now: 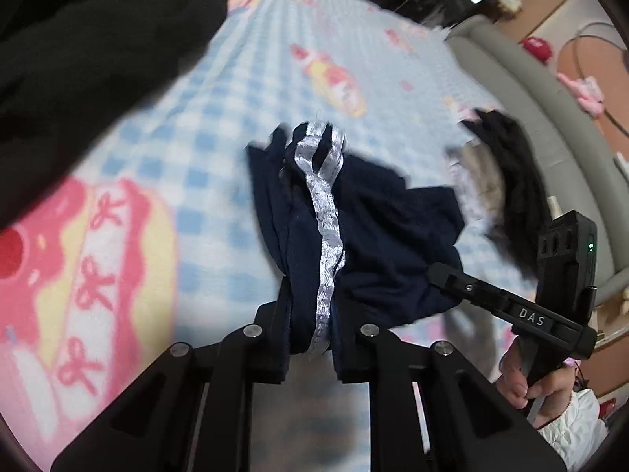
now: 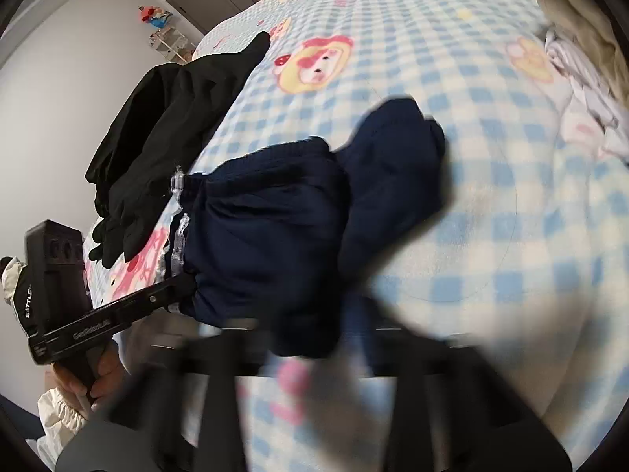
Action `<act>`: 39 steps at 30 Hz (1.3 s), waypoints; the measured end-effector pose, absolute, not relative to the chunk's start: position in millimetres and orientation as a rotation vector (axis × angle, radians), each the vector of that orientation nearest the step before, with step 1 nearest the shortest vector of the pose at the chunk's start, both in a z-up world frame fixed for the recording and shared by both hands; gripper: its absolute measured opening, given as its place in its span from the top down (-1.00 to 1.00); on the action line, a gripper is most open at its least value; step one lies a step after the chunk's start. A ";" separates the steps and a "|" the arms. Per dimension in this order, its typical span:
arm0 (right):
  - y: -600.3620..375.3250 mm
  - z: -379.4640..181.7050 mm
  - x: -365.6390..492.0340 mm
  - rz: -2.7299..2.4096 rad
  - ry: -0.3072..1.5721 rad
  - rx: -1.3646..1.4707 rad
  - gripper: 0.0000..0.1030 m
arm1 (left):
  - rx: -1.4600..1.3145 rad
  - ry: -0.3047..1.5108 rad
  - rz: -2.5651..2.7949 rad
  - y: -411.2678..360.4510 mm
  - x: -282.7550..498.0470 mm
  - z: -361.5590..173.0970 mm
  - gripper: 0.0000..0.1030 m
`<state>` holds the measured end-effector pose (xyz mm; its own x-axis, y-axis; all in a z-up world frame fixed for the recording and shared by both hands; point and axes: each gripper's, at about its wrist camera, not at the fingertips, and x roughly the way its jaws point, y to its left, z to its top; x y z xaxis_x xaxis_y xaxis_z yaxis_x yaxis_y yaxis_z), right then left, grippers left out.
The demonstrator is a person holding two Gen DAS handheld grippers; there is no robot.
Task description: Fold clothes
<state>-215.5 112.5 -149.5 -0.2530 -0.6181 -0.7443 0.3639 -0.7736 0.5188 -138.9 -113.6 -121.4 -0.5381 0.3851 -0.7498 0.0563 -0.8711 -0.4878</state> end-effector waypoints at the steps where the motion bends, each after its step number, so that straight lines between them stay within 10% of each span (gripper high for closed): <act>1: 117.2 -140.9 -209.6 -2.071 -0.334 1.353 0.78 | -1.367 -0.705 2.499 -111.7 -133.7 -115.1 0.69; 11: 178.7 -125.9 -116.6 -2.104 -0.298 1.375 0.78 | -1.504 -0.781 2.355 -88.0 -71.7 -149.2 0.58; 15: 196.3 -144.2 -106.1 -2.113 -0.336 1.468 0.47 | -1.503 -0.803 2.379 -93.3 -59.9 -146.6 0.54; 29: 120.6 -115.4 -115.5 -2.068 0.065 1.282 0.39 | -1.435 -0.379 2.480 -49.9 -110.5 -136.2 0.50; 39: 158.4 -122.1 -148.5 -2.252 -0.082 1.317 0.40 | -1.297 -0.605 2.586 -97.6 -98.4 -125.4 0.49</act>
<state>-148.5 158.4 -122.1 -0.3879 -0.4668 -0.7947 0.4076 -0.8602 0.3064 -98.4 -97.6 -125.4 -0.6007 0.3399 -0.7237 0.0163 -0.8997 -0.4361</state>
